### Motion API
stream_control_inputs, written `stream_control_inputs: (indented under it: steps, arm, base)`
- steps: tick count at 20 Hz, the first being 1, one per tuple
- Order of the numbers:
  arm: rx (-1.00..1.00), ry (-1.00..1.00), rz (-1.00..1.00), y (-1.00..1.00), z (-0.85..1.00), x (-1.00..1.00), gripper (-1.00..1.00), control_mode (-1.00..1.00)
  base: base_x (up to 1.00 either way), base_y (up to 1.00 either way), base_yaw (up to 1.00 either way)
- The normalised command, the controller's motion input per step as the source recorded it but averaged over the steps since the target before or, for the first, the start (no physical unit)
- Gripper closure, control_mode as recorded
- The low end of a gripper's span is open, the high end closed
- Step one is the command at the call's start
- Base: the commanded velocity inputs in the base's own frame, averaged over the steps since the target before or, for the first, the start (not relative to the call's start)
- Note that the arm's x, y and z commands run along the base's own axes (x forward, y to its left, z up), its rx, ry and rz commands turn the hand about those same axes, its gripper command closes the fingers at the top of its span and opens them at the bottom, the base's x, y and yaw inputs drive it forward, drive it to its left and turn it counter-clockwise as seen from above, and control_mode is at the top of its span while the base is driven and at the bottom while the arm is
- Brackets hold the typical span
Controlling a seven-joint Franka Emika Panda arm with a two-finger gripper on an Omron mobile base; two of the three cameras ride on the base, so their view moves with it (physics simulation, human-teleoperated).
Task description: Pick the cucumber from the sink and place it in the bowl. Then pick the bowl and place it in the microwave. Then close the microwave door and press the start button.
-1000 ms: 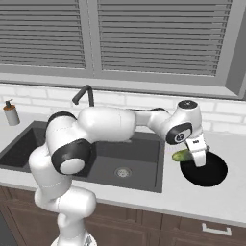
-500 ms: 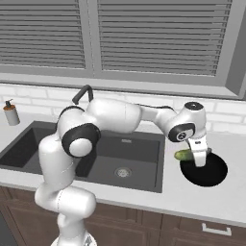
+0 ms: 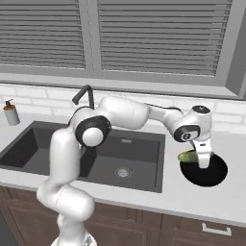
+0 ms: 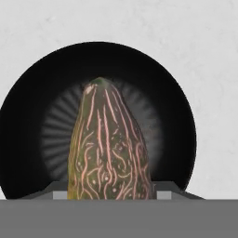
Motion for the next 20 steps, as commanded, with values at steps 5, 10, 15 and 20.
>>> stream_control_inputs:
  steps: [5,10,15,20]
  arm:
    - [0.04,0.05,-0.01,-0.29,-0.33,0.18,1.00,-1.00]
    - [0.09,0.00,0.00,-0.30,-0.33,0.03,1.00,-1.00]
    - [0.07,0.00,0.00,-0.16,-0.43,0.05,1.00,-1.00]
    - [0.02,0.00,-0.03,-0.01,-0.48,0.24,-1.00,-1.00]
  base:
    - [0.00,0.00,0.00]
    - [0.00,0.00,0.00]
    - [0.00,0.00,0.00]
    - [0.00,0.00,0.00]
